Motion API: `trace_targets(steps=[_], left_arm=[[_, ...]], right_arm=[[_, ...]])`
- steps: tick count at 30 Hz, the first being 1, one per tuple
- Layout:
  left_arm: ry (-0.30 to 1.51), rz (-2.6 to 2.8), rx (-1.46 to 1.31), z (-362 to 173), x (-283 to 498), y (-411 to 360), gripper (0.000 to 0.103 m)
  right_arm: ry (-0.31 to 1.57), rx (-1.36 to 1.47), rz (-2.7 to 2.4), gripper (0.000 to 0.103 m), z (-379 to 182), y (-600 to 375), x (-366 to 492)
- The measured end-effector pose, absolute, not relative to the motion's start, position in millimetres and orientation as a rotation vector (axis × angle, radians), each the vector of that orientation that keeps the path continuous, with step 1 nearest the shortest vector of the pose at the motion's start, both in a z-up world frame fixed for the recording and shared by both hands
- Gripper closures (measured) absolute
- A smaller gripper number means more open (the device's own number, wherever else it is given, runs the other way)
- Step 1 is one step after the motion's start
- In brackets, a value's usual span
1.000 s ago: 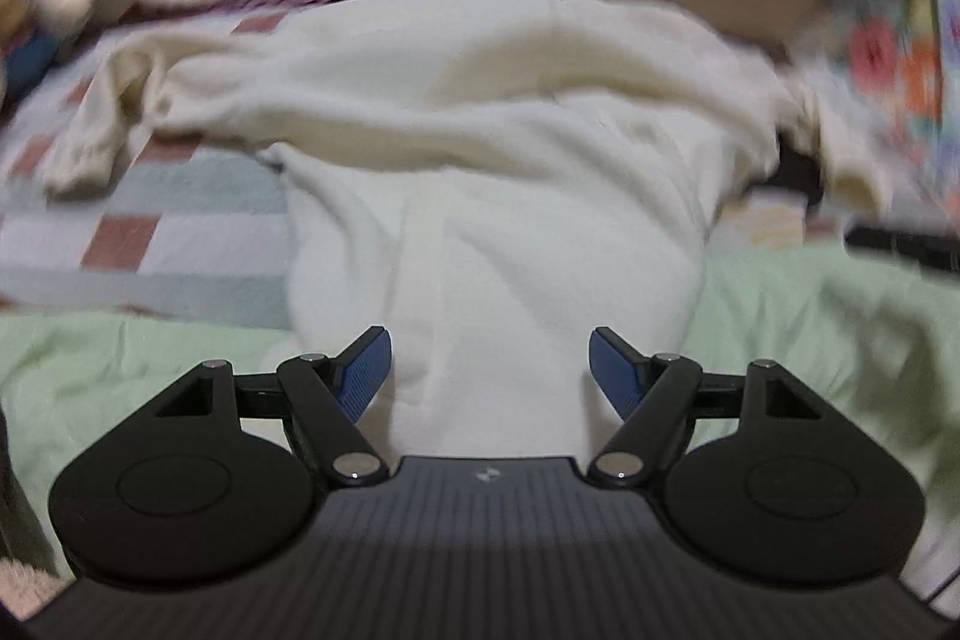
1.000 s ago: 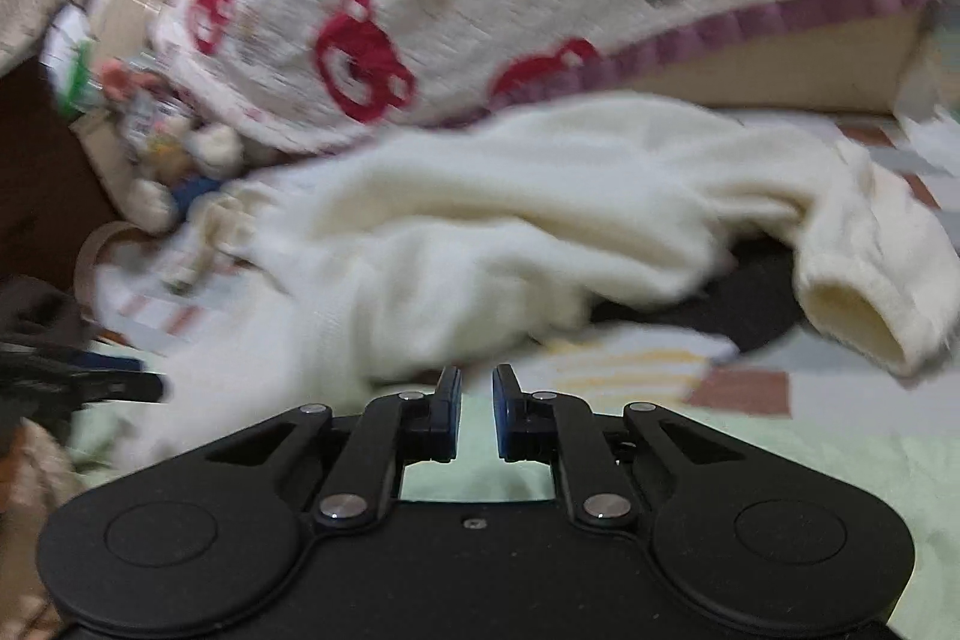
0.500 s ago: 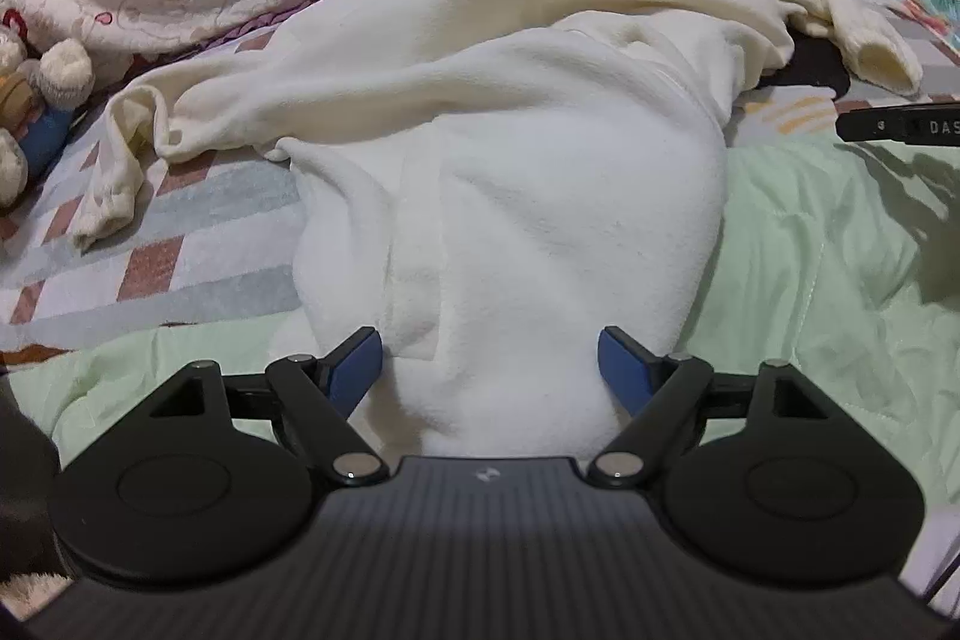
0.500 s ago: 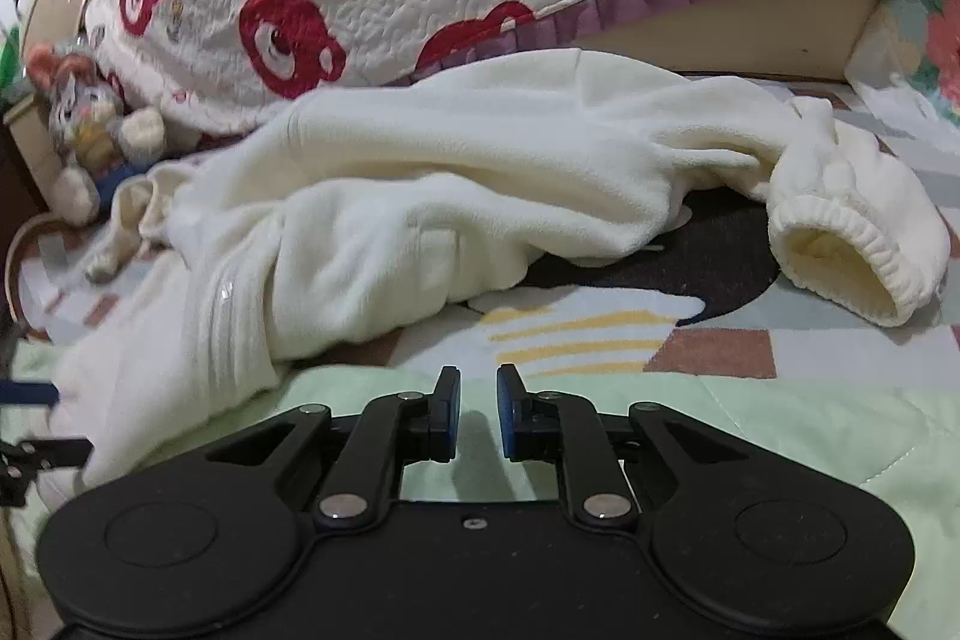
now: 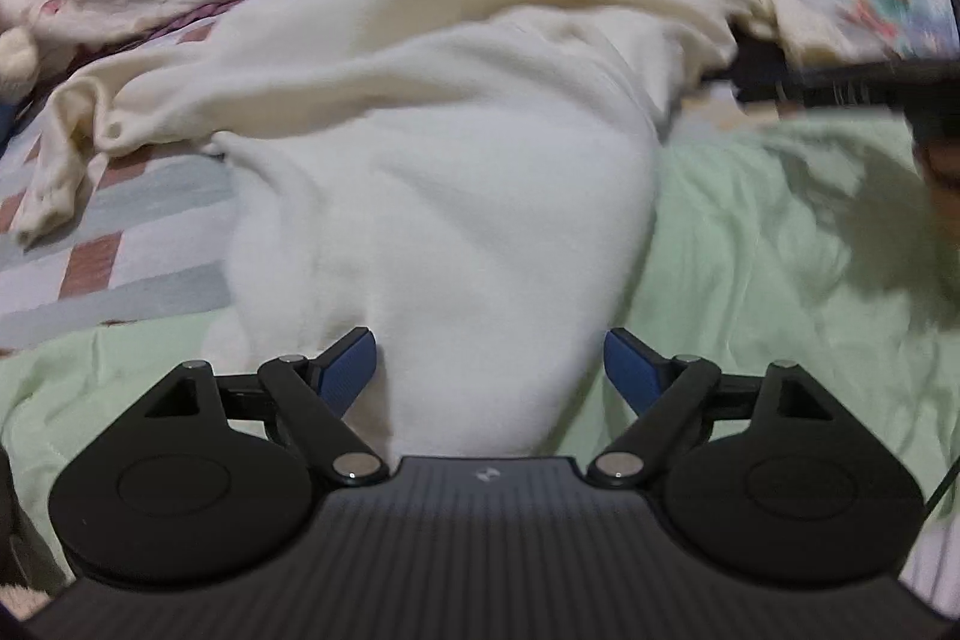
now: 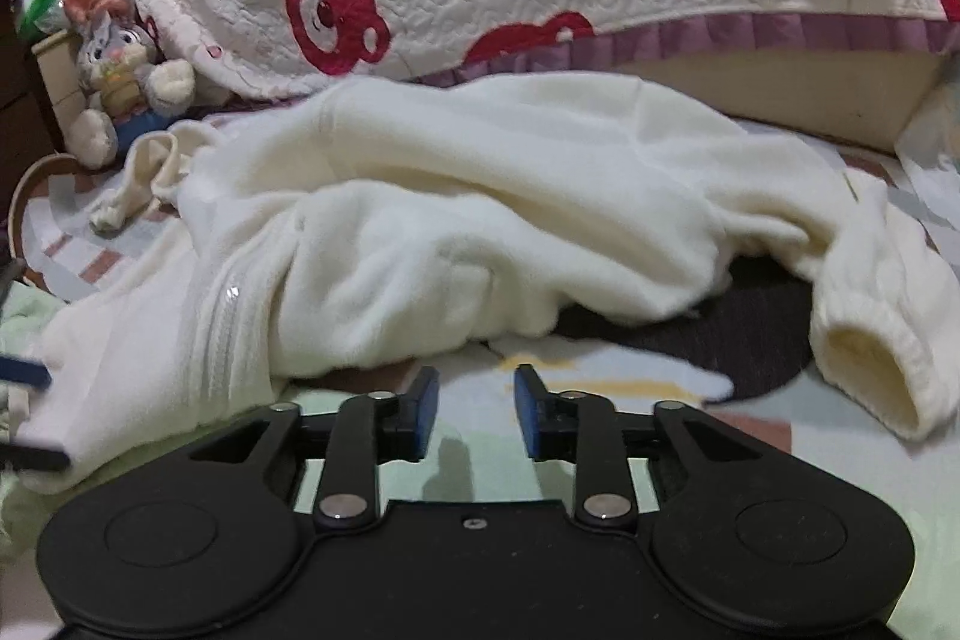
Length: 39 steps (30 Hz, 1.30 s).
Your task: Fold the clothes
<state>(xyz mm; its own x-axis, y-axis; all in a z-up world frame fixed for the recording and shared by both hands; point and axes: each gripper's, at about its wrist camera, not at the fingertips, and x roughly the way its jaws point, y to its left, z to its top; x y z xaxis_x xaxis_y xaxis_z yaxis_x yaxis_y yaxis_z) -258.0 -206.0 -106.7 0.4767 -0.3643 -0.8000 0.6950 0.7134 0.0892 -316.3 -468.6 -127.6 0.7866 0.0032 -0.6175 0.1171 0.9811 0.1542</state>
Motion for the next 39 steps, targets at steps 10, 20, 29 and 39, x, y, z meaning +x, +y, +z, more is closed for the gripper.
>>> trace_targets(steps=[10, 20, 29, 39], left_arm=[[0.835, -0.664, 0.4, -73.8, -199.5, -206.1, 0.091], [0.728, -0.511, 0.186, -63.6, -81.5, -173.0, 0.093], [0.719, -0.525, 0.085, -73.9, -73.4, -144.7, 0.093], [0.75, -0.532, -0.167, -76.4, -47.6, -110.0, 0.089]], right_arm=[[0.664, 0.222, -0.062, 0.058, -127.1, -481.7, -315.3], [0.767, 0.223, -0.026, 0.04, -145.8, -478.7, -272.9], [0.767, 0.148, -0.067, 0.053, -163.3, -463.0, -220.6], [0.532, 0.277, -0.19, 0.083, -62.3, -479.8, -144.3]])
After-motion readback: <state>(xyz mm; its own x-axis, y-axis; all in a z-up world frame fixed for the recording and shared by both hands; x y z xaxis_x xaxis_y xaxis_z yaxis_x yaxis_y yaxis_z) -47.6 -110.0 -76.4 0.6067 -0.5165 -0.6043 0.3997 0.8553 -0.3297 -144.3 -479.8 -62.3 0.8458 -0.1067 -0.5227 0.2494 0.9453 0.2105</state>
